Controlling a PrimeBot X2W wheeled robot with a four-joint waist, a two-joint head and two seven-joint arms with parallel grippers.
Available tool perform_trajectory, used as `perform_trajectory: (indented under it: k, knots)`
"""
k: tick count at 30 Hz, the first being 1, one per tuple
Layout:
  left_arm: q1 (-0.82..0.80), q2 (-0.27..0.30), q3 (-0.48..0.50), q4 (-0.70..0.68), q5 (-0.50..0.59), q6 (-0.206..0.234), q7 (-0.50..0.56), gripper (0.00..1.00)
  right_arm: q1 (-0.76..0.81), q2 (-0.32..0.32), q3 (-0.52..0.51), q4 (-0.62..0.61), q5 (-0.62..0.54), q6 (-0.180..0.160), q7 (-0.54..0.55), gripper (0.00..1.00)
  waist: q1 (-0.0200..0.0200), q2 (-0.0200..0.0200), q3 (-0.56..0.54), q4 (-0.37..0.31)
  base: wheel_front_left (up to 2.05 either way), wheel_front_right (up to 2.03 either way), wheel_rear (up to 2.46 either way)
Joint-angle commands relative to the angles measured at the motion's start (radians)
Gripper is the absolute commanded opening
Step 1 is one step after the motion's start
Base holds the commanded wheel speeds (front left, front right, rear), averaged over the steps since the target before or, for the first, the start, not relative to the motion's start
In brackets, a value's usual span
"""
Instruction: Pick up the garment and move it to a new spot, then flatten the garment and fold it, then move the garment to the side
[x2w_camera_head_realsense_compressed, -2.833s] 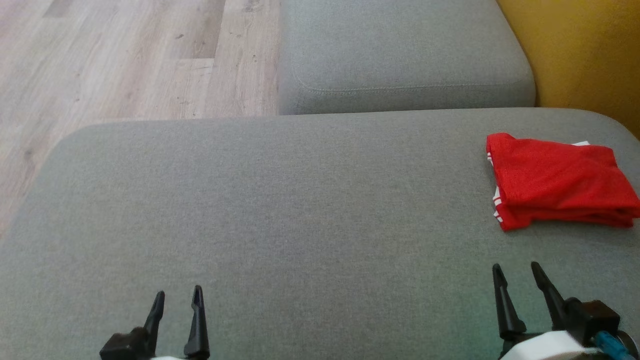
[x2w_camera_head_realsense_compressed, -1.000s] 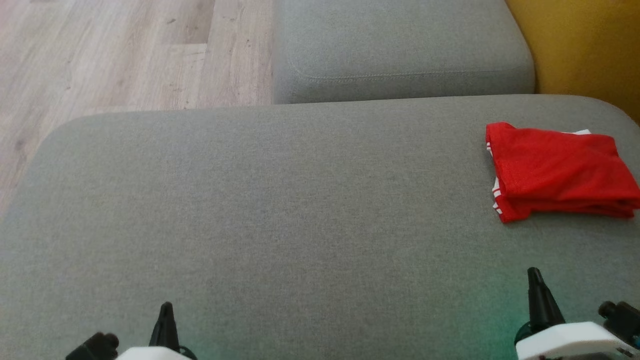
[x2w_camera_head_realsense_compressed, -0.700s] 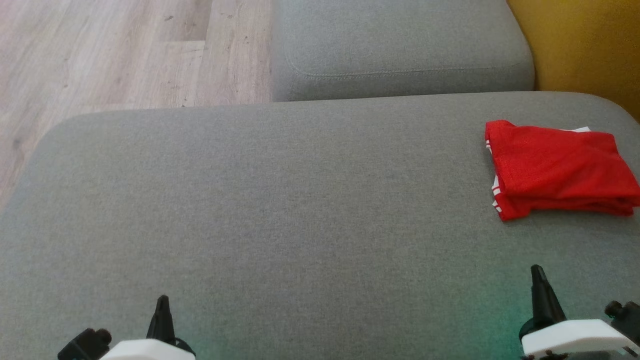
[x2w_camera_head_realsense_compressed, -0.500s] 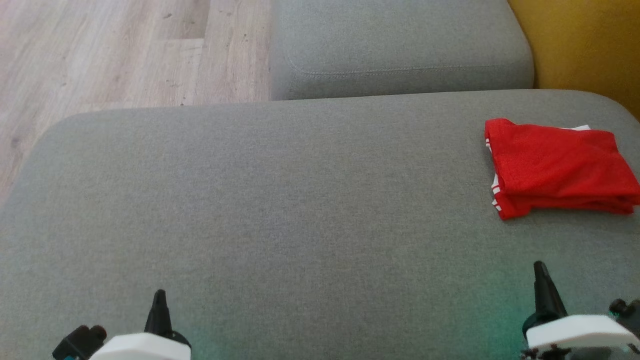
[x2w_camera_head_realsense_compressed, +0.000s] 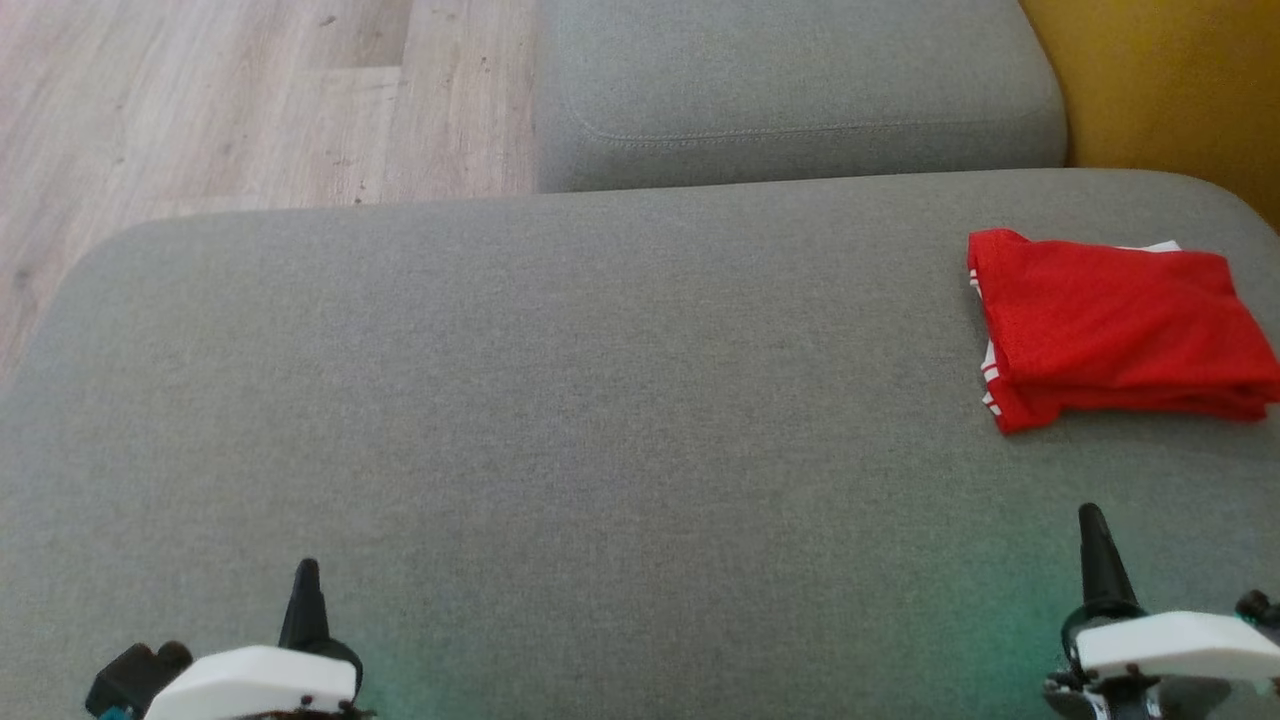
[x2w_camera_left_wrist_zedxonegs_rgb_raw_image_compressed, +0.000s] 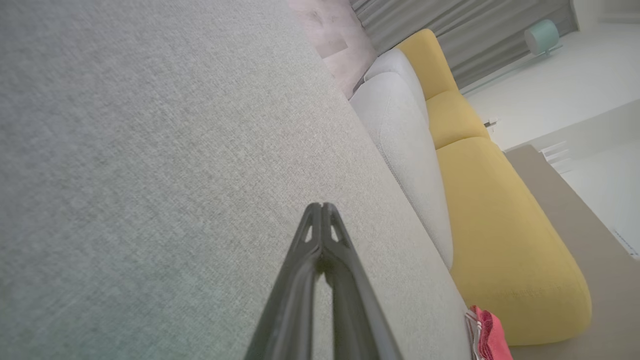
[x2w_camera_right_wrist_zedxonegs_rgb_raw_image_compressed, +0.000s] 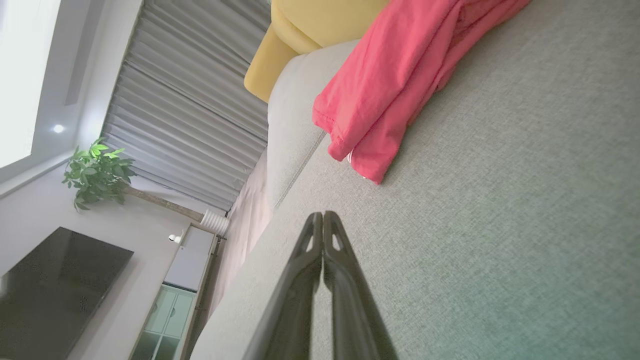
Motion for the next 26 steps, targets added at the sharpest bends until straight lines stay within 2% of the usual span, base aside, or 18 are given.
perform_trajectory:
  k: [1,26]
  knots:
    - [-0.060,-0.002,0.043,-0.025,-0.018,-0.010,0.006,0.00,-0.068,-0.009,0.007,-0.031,0.027,0.004,0.005,0.00,-0.0001,-0.0001,0.001,0.000,0.00,0.00,0.00]
    - [-0.103,-0.053,0.166,-0.020,-0.197,-0.086,0.068,0.00,-0.129,-0.010,-0.014,-0.023,0.312,0.006,0.048,0.00,-0.0001,-0.0001,0.022,-0.010,0.00,0.00,0.00]
